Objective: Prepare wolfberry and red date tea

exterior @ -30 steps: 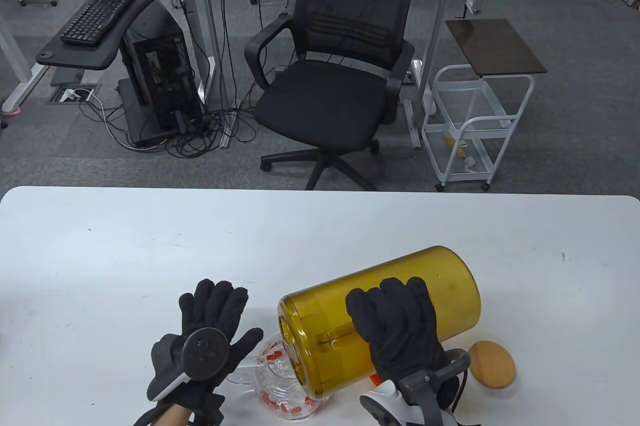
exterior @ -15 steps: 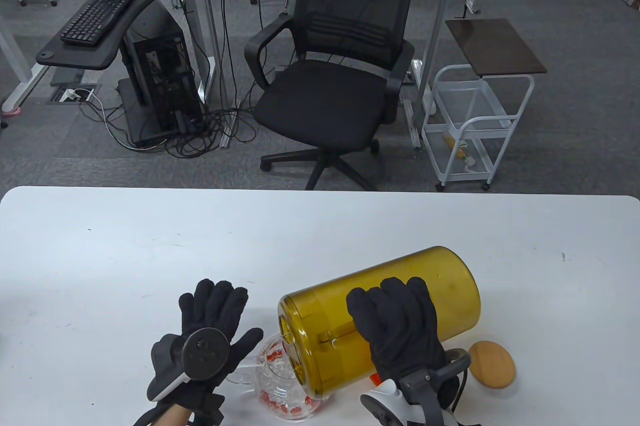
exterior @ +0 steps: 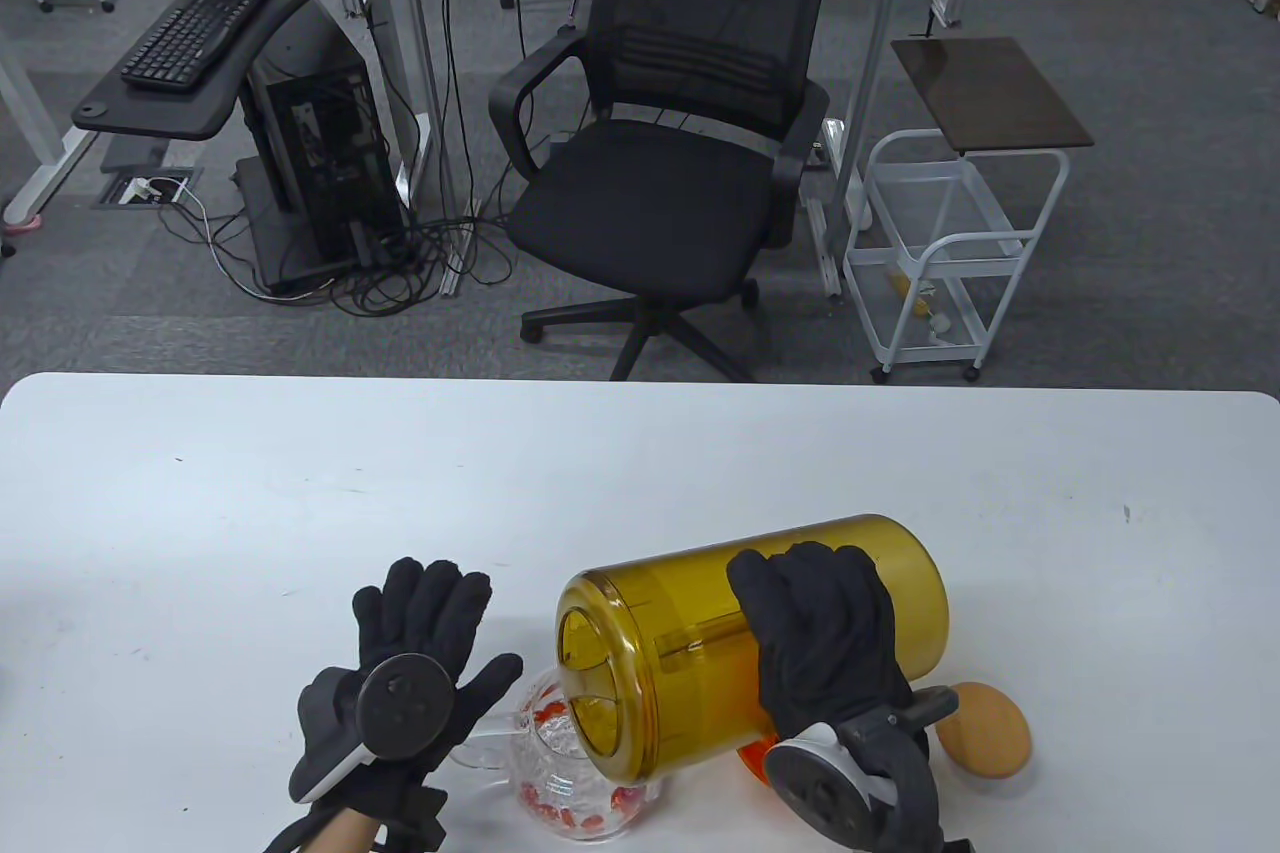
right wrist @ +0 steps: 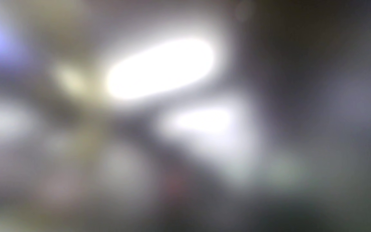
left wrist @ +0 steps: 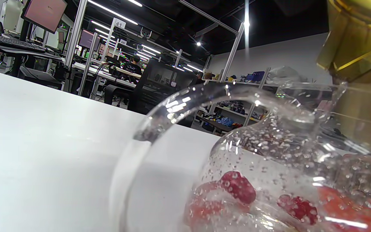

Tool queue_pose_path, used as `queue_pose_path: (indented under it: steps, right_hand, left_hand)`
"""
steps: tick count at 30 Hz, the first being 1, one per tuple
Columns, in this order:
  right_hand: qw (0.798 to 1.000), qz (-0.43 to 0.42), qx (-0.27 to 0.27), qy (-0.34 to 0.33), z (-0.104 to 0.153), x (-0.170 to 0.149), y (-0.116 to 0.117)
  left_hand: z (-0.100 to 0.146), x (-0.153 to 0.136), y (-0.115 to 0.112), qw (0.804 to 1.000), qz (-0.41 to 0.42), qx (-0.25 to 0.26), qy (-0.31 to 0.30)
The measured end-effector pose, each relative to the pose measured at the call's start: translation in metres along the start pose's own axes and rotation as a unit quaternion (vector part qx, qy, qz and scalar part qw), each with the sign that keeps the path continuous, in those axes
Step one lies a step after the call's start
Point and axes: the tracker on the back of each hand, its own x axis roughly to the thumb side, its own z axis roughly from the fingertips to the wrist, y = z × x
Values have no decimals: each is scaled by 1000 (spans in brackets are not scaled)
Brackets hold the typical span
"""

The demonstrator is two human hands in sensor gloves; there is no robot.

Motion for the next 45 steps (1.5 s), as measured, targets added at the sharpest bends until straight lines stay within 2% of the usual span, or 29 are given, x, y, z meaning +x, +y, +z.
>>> queue_pose_path:
  steps: [6, 10, 20, 28, 35, 38, 45]
  right_hand:
    - [996, -74, 36, 41, -7, -24, 6]
    - [985, -115, 59, 116, -17, -52, 11]
    - [937, -188, -10, 295, -30, -130, 30]
    - [892, -233, -58, 382, -23, -176, 59]
    - [848, -284, -81, 439, -10, -200, 89]
    - [841, -279, -83, 456, -5, -205, 96]
    - [804, -299, -100, 503, 9, -216, 111]
  left_hand:
    - [0, -1, 1, 1000, 7, 2, 2]
    - [0, -2, 2, 1000, 11, 3, 2]
    - [0, -3, 1, 1000, 13, -1, 4]
    - [0, -3, 1, 1000, 13, -4, 7]
    - [0, -4, 2, 1000, 11, -6, 11]
    - [0, -4, 1, 1000, 12, -8, 12]
    - [0, -4, 2, 1000, 6, -10, 14]
